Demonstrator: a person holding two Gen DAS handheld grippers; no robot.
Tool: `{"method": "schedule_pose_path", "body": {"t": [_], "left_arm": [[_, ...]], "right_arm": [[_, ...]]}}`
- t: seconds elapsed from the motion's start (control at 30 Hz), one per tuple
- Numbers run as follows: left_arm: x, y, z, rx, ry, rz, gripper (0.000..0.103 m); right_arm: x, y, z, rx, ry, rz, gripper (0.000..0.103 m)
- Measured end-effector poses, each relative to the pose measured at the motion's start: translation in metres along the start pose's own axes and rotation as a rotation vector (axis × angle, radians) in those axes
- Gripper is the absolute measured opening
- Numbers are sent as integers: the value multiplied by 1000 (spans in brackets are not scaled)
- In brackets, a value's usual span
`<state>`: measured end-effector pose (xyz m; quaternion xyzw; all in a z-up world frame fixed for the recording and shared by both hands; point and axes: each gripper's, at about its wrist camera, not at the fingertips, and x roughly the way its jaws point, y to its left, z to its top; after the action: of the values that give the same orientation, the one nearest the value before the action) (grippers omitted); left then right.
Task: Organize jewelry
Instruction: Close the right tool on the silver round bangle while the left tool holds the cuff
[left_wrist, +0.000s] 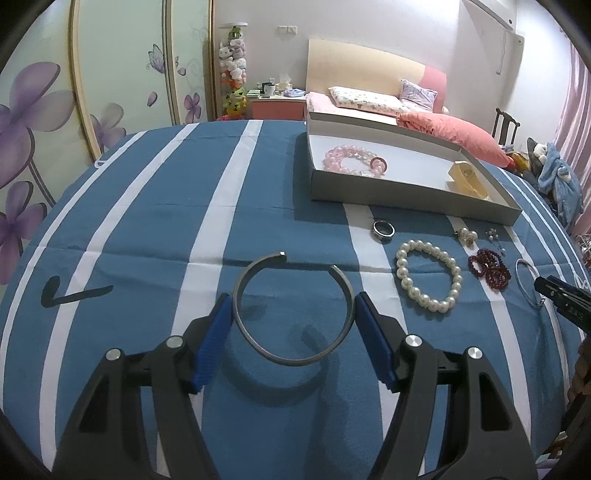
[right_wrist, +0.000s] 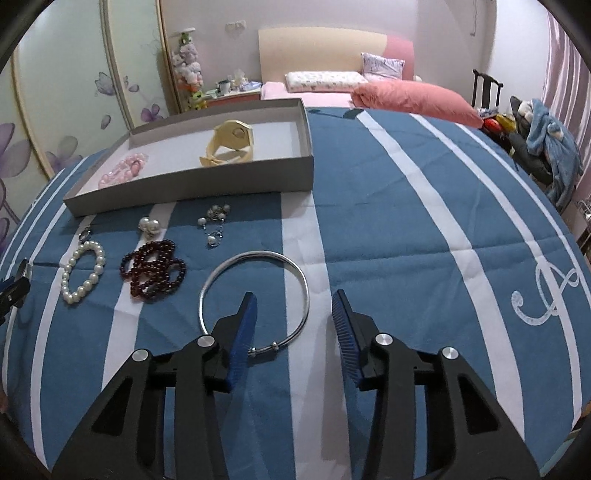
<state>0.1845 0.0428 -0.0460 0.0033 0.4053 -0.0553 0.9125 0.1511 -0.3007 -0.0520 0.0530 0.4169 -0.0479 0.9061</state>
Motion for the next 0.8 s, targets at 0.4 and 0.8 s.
{"method": "schedule_pose_path", "body": {"t": [0.4, 0.8], "left_arm": [[2, -2, 2, 0, 5, -9, 65], [6, 1, 2, -4, 8, -12, 65]], "right_arm": [[-3, 18, 5, -13, -26, 42, 85], [17, 22, 13, -54, 47, 9, 79]]}}
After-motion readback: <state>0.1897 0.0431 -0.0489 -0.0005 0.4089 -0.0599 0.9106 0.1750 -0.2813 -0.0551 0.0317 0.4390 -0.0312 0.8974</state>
